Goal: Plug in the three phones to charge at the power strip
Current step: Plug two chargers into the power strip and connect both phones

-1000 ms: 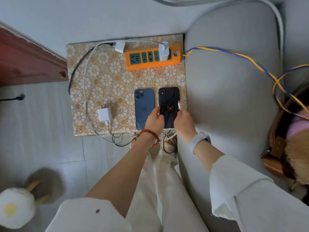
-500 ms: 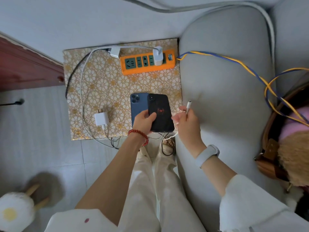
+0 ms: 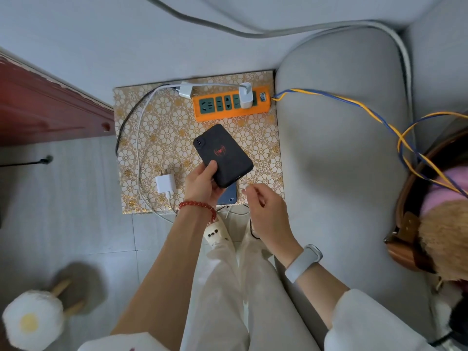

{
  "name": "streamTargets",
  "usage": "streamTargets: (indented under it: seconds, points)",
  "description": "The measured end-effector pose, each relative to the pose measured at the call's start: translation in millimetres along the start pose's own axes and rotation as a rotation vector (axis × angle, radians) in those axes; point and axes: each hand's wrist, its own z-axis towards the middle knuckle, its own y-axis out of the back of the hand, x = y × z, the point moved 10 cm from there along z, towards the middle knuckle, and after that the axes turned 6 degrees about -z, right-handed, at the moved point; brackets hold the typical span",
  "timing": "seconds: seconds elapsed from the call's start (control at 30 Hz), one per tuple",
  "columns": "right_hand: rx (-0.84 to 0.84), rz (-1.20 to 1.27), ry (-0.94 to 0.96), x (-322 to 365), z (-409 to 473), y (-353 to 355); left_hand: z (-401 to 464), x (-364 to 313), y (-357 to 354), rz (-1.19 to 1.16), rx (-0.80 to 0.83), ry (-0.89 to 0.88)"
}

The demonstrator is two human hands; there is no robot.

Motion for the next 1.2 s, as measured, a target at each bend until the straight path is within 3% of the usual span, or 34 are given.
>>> streamTargets:
  seconds: [0.6,1.03,1.2]
  points:
    - [-0.016,0.001,0.015,16,6,3,-10,-12,-11,-0.033,0.055,-0.057]
    - [0.077,-0.107,-0.137,-9,10,-9,-8,-4,-1,0.285,0.050,-0.089]
    - [0.063,-0.137,-0.180,-24,9,-9,-8,10,1,0.281,0.033,-0.056]
